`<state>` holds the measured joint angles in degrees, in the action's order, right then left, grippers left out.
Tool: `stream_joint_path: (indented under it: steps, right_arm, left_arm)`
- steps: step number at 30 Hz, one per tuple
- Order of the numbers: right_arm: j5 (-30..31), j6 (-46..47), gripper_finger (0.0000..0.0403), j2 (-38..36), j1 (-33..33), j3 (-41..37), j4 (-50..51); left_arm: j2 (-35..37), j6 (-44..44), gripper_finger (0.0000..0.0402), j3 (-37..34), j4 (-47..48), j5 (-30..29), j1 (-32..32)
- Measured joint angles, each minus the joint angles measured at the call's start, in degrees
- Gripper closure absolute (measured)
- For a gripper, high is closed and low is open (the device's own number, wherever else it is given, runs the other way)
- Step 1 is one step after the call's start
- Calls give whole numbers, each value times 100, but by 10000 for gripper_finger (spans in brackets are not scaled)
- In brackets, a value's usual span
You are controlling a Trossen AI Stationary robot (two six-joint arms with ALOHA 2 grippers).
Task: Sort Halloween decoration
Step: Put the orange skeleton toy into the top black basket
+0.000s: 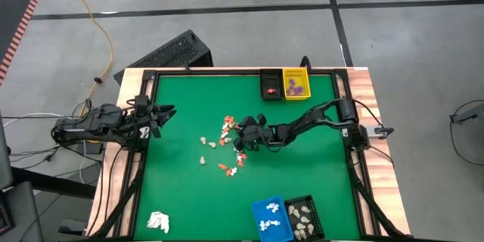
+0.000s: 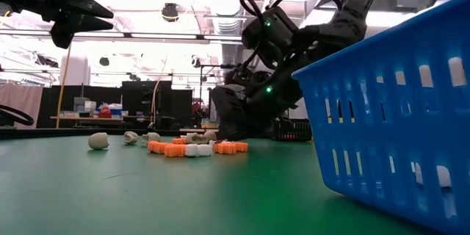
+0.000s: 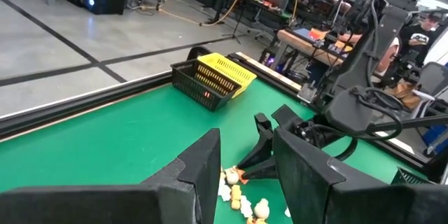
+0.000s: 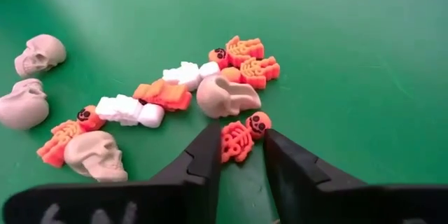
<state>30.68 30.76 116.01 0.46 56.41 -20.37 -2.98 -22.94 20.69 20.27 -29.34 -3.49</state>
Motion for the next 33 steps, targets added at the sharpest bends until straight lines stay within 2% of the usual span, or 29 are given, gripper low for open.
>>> stream_joint_path:
  steps: [9,18,25,29,33]
  right_arm:
    - [1,219,393,1,104,-8,59]
    - [131,-188,400,-150,347,458,413]
    - [306,-497,401,-880,594,736,1113]
    - [669,-735,402,-1452,681,733,1740]
    - [491,-918,400,-1918,593,745,2104]
  left_arm:
    - [0,-11,281,0,-7,0,-2]
    - [0,-24,281,0,-4,2,0]
    - [1,-22,281,0,11,3,-1]
    - [0,-24,281,0,14,13,-2]
    - [0,-22,281,0,22,-46,0]
